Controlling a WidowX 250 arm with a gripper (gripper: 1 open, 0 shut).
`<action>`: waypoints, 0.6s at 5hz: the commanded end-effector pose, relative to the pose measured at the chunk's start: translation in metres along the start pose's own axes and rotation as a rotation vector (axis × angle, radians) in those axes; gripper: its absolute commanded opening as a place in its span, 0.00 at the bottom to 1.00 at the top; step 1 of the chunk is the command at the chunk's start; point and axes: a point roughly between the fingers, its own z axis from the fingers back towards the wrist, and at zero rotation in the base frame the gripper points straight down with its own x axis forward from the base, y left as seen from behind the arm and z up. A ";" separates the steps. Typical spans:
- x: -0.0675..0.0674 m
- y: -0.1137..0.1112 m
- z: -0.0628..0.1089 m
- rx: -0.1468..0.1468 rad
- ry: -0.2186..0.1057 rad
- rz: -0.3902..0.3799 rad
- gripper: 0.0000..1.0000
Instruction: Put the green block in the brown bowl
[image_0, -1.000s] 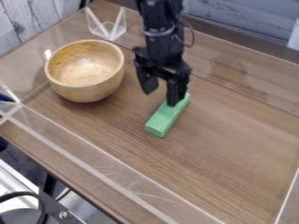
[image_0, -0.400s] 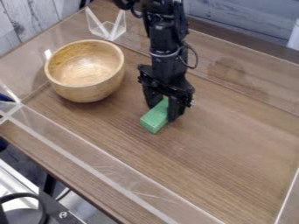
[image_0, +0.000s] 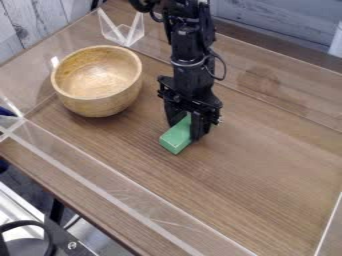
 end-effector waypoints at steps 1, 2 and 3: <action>0.010 0.003 0.031 0.015 -0.087 0.000 0.00; 0.009 0.003 0.041 0.009 -0.101 0.002 0.00; 0.009 0.004 0.062 0.002 -0.139 0.009 0.00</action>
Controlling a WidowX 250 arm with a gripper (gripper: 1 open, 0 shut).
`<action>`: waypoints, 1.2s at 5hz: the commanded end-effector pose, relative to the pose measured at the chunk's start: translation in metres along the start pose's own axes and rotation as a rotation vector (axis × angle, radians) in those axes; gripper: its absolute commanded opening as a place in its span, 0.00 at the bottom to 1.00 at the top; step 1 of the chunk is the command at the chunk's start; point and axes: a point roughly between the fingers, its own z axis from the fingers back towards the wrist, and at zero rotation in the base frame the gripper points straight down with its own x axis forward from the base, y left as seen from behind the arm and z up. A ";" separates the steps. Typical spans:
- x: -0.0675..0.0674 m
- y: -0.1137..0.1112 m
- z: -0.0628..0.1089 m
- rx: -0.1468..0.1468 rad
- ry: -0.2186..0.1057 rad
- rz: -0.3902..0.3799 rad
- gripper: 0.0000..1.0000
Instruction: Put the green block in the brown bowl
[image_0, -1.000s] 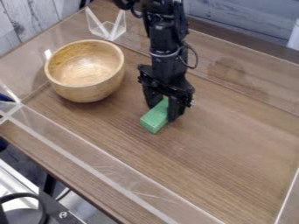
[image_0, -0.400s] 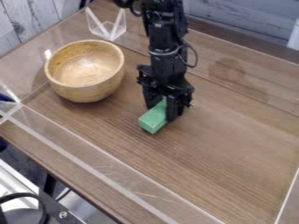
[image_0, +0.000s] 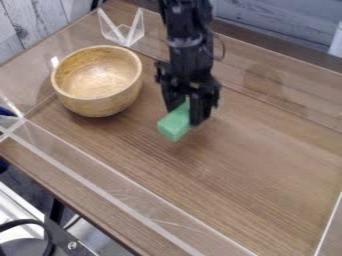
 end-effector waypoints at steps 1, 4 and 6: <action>0.013 0.021 0.047 0.027 -0.111 0.046 0.00; 0.000 0.092 0.055 0.072 -0.115 0.204 0.00; -0.008 0.126 0.049 0.096 -0.102 0.259 0.00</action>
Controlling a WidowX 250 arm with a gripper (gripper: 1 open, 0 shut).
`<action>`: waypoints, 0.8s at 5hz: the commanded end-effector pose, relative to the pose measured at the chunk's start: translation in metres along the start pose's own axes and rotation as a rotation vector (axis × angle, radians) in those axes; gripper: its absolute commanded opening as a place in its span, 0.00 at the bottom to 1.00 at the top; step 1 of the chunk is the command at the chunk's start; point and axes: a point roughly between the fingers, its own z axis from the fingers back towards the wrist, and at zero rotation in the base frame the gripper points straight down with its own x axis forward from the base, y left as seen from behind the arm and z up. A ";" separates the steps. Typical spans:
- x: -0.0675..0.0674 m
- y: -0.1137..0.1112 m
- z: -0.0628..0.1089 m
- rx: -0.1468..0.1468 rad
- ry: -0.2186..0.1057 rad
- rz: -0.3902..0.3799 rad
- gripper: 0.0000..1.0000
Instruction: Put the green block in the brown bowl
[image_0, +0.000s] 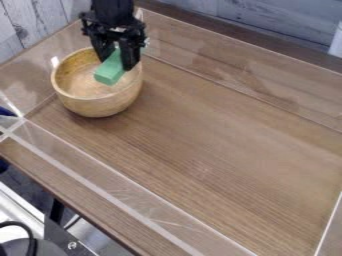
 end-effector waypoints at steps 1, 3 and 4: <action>0.010 0.019 0.014 0.045 -0.065 0.017 0.00; 0.009 0.037 0.002 0.057 -0.053 0.040 0.00; 0.010 0.043 -0.003 0.061 -0.047 0.047 0.00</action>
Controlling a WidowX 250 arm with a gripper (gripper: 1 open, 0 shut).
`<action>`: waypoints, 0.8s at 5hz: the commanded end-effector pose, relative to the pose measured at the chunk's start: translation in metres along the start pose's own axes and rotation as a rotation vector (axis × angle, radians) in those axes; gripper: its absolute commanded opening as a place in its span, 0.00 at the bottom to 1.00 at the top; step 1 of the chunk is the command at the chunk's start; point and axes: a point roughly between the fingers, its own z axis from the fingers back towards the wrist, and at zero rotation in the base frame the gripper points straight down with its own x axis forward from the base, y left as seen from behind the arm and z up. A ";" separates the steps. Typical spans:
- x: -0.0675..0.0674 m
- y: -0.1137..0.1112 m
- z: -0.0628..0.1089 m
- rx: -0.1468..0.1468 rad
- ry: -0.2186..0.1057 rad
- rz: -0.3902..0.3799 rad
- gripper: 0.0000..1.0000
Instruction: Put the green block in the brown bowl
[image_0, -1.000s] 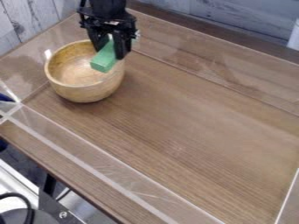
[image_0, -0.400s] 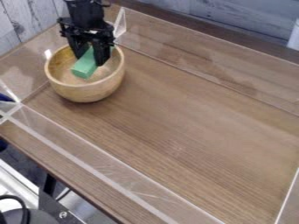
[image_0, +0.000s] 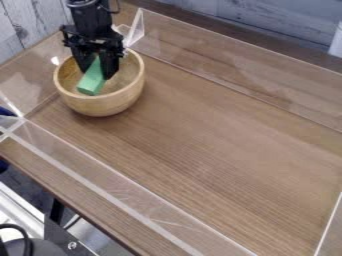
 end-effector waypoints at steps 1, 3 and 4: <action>0.014 0.013 0.016 0.038 -0.063 0.009 0.00; 0.016 0.018 0.007 0.042 -0.050 0.016 0.00; 0.017 0.020 0.003 0.044 -0.043 0.019 0.00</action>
